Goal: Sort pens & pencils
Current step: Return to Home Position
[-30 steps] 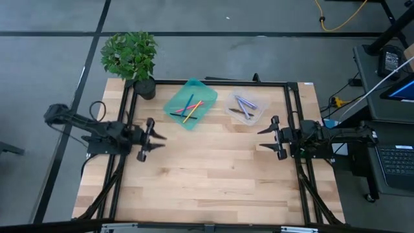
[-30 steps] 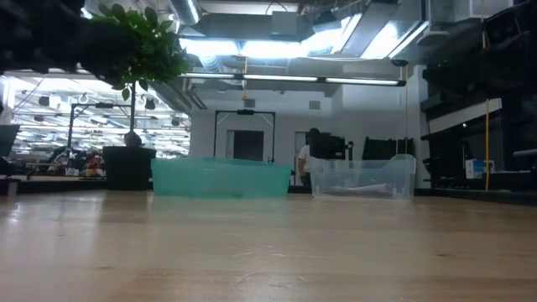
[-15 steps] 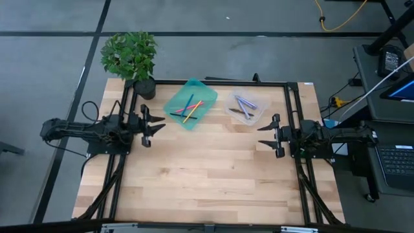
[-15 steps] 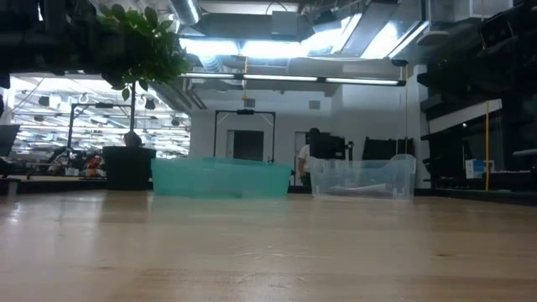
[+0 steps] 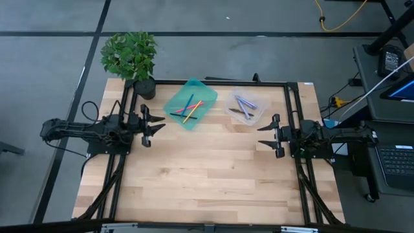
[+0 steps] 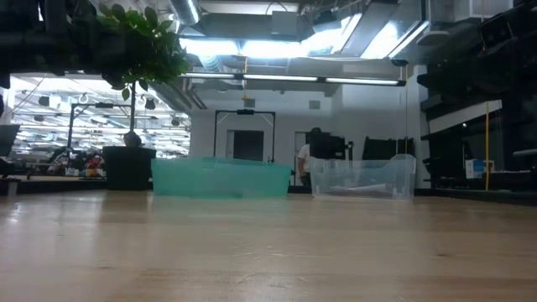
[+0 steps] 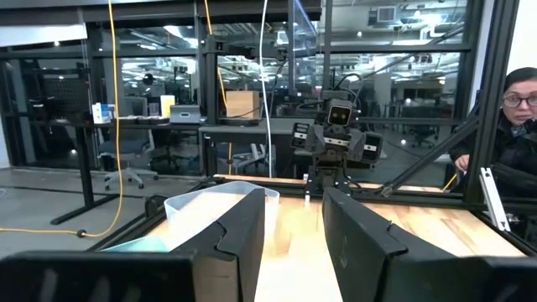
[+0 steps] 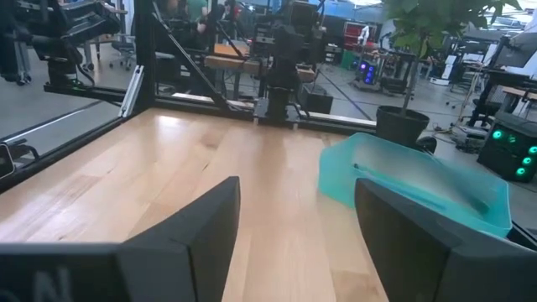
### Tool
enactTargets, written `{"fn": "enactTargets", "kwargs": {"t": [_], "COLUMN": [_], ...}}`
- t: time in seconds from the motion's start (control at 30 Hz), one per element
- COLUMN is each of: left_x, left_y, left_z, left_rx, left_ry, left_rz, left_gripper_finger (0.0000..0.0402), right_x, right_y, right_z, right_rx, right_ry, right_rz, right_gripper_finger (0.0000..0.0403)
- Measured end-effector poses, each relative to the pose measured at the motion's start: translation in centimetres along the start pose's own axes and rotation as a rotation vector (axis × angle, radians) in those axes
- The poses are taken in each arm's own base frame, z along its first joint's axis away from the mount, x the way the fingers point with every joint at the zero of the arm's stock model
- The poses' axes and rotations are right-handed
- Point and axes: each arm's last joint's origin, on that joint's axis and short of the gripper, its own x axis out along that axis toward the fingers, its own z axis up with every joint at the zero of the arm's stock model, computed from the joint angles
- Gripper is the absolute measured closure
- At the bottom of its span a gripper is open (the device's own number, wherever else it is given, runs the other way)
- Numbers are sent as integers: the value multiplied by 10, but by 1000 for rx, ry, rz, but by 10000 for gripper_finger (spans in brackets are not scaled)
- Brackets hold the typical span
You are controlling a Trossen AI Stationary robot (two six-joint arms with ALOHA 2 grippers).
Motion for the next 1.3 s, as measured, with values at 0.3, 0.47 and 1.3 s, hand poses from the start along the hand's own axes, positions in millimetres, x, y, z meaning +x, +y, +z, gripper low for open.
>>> {"fn": "enactTargets", "kwargs": {"t": [0.3, 0.47, 1.3], "left_x": [0, 0, 0], "left_y": [0, 0, 0], "left_z": [0, 0, 0], "left_rx": [0, 0, 0], "left_ry": [1, 2, 3], "left_rz": [0, 0, -1], "left_gripper_finger": [286, 286, 286], "right_x": [0, -5, -7], "right_y": [0, -1, -13], "right_z": [0, 5, 6], "right_rx": [0, 21, 109], "right_ry": [-1, -62, -84], "right_rz": [0, -9, -88], "right_gripper_finger": [167, 167, 167]}}
